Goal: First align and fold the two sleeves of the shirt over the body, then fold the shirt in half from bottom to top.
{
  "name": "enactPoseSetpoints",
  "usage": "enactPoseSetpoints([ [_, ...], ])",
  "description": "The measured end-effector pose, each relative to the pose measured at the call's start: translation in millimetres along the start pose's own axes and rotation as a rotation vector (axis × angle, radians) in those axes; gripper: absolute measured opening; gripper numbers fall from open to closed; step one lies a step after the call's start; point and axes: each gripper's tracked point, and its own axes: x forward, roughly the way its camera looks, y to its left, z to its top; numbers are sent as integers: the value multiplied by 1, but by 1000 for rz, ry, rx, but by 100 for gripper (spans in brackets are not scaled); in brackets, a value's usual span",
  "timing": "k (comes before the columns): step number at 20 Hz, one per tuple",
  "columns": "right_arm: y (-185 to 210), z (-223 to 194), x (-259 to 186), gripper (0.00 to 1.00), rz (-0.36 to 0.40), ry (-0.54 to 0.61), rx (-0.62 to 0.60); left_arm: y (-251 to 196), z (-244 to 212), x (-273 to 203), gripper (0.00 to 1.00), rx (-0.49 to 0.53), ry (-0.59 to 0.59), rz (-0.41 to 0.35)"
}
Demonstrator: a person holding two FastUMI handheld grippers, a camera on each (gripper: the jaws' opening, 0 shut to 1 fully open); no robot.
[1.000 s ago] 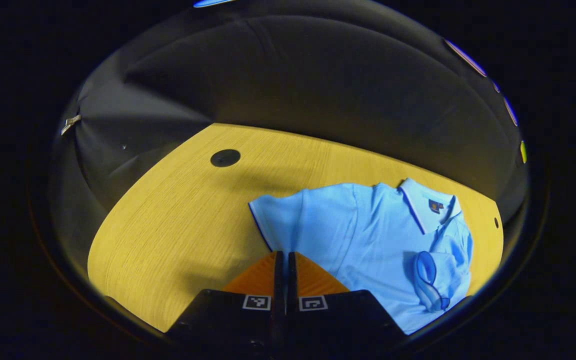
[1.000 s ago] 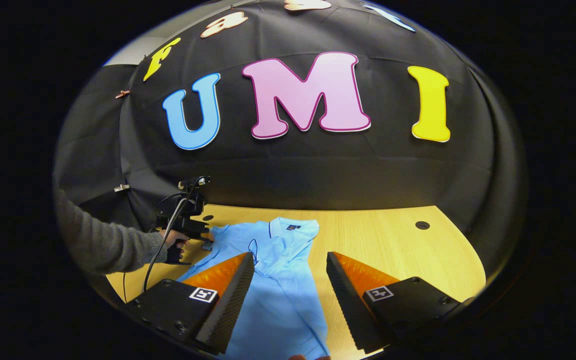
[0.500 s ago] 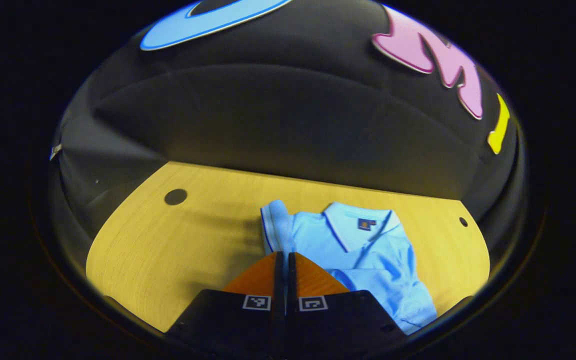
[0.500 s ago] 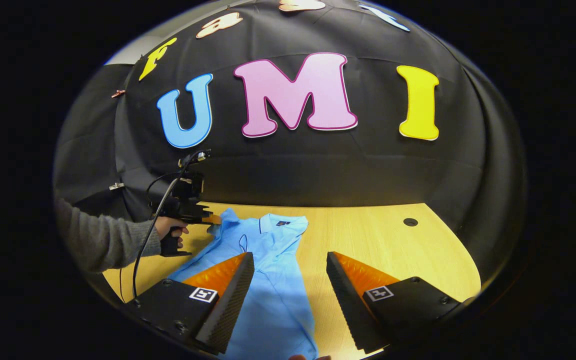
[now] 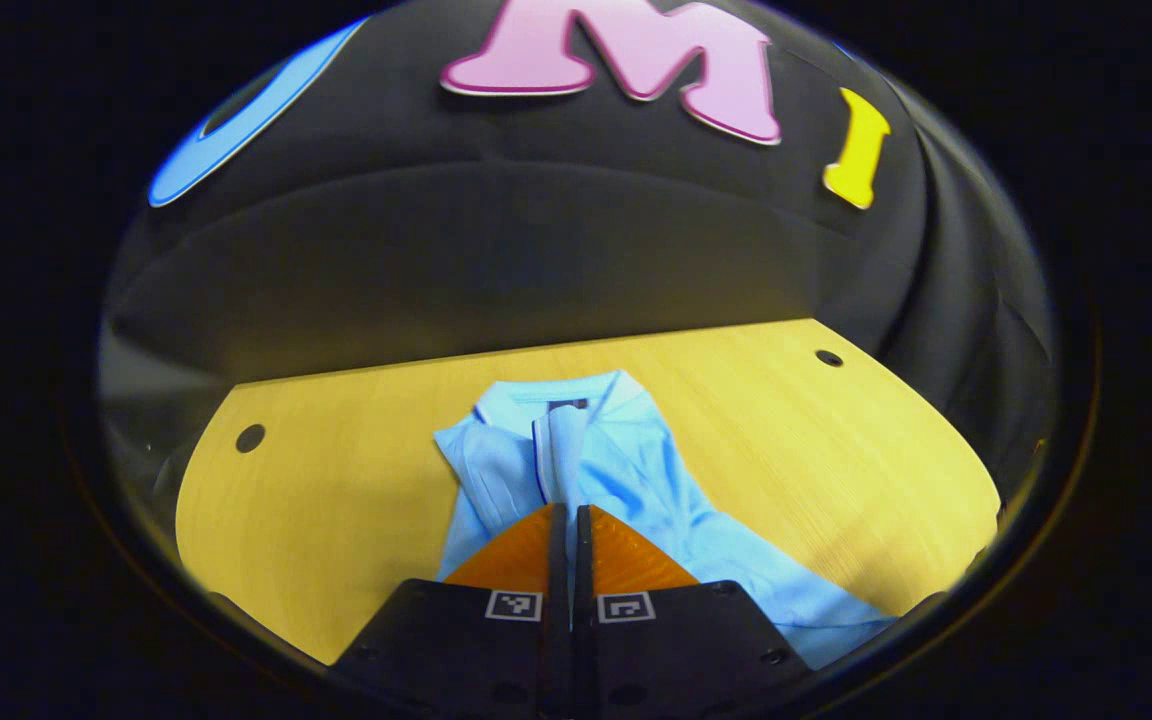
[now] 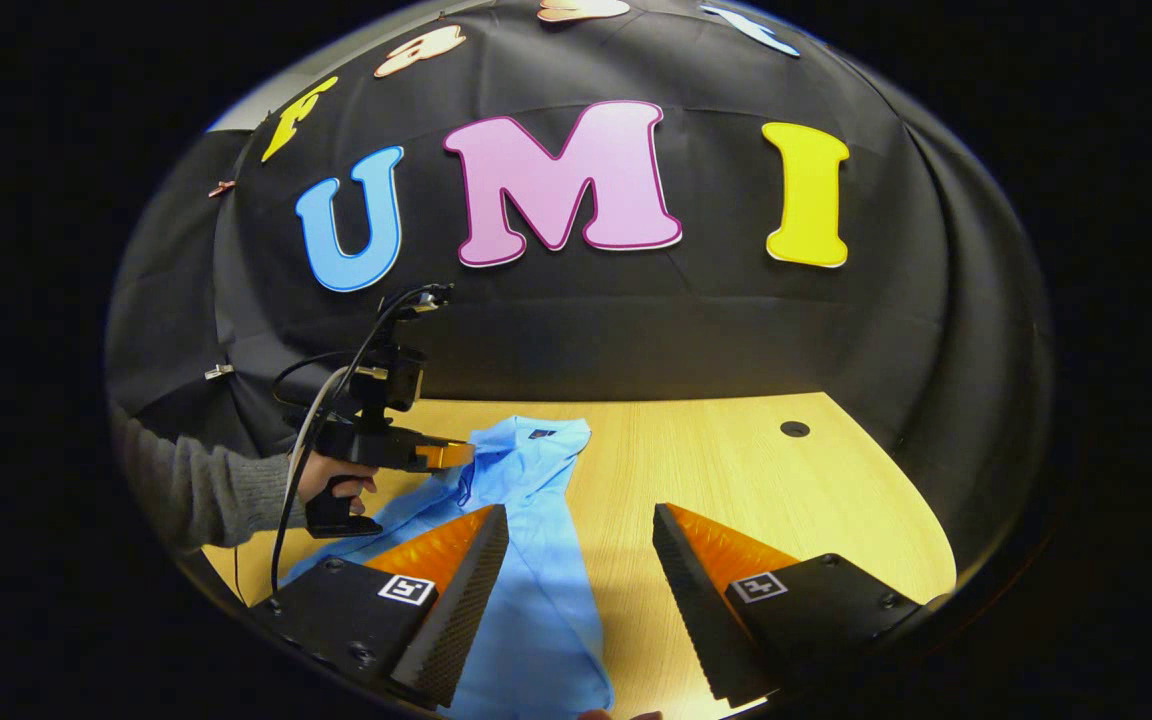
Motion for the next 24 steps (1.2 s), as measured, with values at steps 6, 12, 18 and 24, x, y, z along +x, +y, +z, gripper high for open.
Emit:
enactPoseSetpoints([
  [6, -9, -6, -6, 91, -16, 8, 1, -28, -30, 20, 6, 114, 75, -18],
  [12, -17, -14, -15, 91, -32, 23, 8, -28, -48, 30, 6, 162, 147, 26],
  [18, -25, -14, -19, 91, -50, 24, 14, -28, -57, 35, 13, 145, 195, 32],
  [24, -24, -14, -20, 91, -54, 20, 12, -32, -57, 35, 35, 82, 197, 2],
])
